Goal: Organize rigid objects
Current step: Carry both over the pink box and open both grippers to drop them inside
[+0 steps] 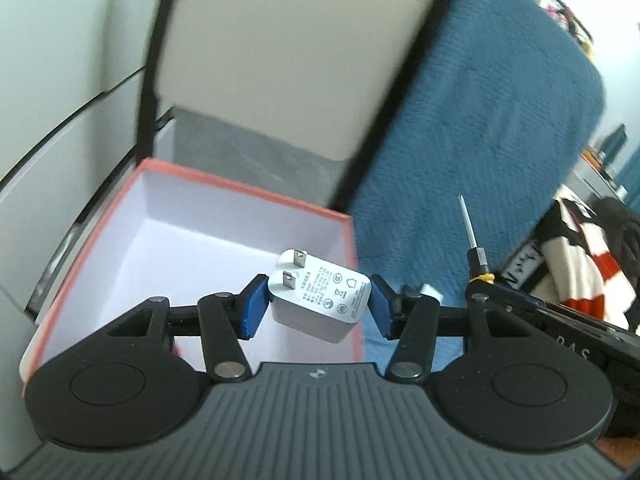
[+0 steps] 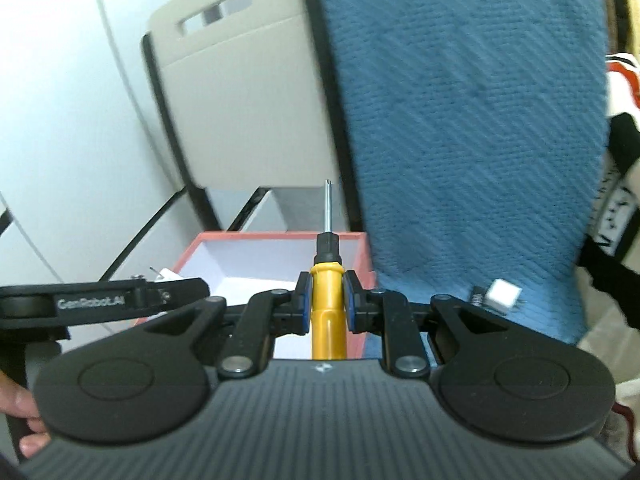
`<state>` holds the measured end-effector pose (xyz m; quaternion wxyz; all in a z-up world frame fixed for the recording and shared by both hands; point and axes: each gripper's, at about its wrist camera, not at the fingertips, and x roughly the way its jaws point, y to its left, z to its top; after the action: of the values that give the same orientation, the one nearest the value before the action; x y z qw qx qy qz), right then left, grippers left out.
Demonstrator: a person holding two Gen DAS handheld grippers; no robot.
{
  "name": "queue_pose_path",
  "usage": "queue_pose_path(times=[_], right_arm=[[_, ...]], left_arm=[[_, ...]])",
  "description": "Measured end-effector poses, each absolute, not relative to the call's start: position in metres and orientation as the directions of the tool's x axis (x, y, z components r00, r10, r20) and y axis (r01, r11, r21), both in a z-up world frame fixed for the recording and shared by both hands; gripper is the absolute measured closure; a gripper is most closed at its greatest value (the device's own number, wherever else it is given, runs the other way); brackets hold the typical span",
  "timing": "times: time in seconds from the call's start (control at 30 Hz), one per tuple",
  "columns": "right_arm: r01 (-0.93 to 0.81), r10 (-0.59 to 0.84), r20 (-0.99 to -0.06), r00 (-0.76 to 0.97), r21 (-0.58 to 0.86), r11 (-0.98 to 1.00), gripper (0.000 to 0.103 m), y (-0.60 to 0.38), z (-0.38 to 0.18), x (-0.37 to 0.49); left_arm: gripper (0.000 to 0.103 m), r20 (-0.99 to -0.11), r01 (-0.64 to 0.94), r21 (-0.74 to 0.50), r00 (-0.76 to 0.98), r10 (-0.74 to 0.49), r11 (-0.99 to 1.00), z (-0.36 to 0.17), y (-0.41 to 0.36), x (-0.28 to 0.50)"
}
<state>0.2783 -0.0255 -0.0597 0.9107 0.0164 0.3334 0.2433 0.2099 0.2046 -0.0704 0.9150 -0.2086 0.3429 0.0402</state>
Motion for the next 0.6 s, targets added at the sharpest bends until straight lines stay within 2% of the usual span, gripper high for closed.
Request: queue_pose_path(times=[0.3,0.6], right_arm=[[-0.492,0.463,-0.71,0.53,0.187,0.85,0.083,0.038,-0.122,0.277],[-0.512,0.423,-0.786,0.451,0.16,0.844,0.082,0.07,-0.171,0.271]], left_arm=[[0.044,-0.742,-0.331,-0.316,0.671,-0.014,0.889,-0.132,0.251,0.194],[0.043,-0.789,-0.376,-0.333,0.613,-0.037,0.865,-0.174,0.273,0.186]])
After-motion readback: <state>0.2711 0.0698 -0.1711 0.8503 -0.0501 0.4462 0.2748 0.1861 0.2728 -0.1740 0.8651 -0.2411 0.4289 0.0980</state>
